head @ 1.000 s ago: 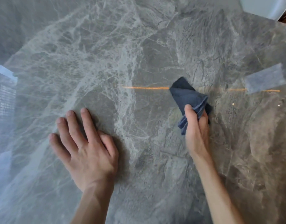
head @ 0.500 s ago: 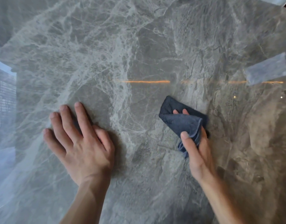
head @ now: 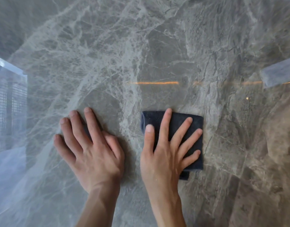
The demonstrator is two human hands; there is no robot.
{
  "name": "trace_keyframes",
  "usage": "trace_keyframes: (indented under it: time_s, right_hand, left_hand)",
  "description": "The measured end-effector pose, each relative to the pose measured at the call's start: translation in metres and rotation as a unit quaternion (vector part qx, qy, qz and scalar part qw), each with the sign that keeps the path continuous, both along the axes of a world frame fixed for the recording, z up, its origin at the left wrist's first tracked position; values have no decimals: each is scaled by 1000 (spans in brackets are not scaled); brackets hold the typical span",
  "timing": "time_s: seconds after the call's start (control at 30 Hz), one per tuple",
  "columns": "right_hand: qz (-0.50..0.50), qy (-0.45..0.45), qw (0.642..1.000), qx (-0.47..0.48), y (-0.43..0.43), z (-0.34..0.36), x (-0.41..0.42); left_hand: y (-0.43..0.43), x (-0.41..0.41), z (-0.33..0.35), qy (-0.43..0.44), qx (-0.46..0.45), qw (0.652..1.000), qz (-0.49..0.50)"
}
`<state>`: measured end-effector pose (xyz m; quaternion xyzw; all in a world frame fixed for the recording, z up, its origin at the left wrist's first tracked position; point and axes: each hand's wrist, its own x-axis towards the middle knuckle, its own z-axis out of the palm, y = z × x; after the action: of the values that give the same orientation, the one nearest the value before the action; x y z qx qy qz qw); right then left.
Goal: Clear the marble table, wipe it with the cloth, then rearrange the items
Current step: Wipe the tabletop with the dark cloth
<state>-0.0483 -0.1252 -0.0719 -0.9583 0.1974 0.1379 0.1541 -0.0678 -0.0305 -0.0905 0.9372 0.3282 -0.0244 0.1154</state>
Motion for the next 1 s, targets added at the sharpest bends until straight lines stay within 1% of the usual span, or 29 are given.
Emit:
trace_keyframes:
  time_s: [0.07,0.13,0.2,0.27,0.33,0.4,0.43,0.5,0.53,0.57,0.63,0.7,0.77,0.83,0.87,0.9,0.97,1.0]
  right_hand:
    - [52,-20,997,-57,-7,-7,1]
    - [92,-45,991,-90,-9,-13,13]
    - [134,-65,983,-106,-11,-16,39]
    - [161,-70,980,-99,-22,-16,79]
    - [147,-62,983,-86,-51,-15,117]
    - [98,-52,988,-103,-93,-14,129]
    - [66,-46,990,-114,-112,-12,121]
    - [0,-36,991,-128,-131,-10,79]
    - [-18,-31,990,-136,-125,-8,50]
    - [-7,-27,989,-143,-110,-6,21]
    - [83,-33,987,-135,-70,-1,-13]
    - [211,-56,970,-109,-34,-5,-6]
    - [304,-100,944,-76,-14,-10,37]
    - [355,-118,925,-72,-15,-12,95]
    - [354,-113,925,-78,-24,-14,122]
    - [328,-105,935,-89,-41,-15,145]
    - [214,-89,966,-118,-93,-16,171]
    - [146,-75,978,-127,-122,-15,169]
  left_hand:
    - [0,0,1,1,-5,1000,-3]
    - [-1,1,1,1,-4,1000,-5]
    - [0,1,1,7,-3,1000,-8]
    - [1,0,1,10,-9,1000,-9]
    - [1,0,1,11,-17,1000,-7]
    - [1,0,2,7,-19,1000,-5]
    - [1,0,2,6,-20,1000,-5]
    - [1,0,3,5,-29,1000,-1]
    - [1,1,3,5,-34,999,2]
    - [1,1,3,7,-38,999,4]
    - [1,1,4,8,-42,999,4]
    - [0,2,5,8,-46,999,6]
    - [0,2,5,4,-49,999,8]
    - [0,2,5,-1,-42,999,9]
    - [0,1,5,-2,-37,999,8]
    - [0,1,4,-4,-35,999,7]
    - [-1,1,4,-7,-36,999,6]
    - [-1,1,4,-7,-37,999,7]
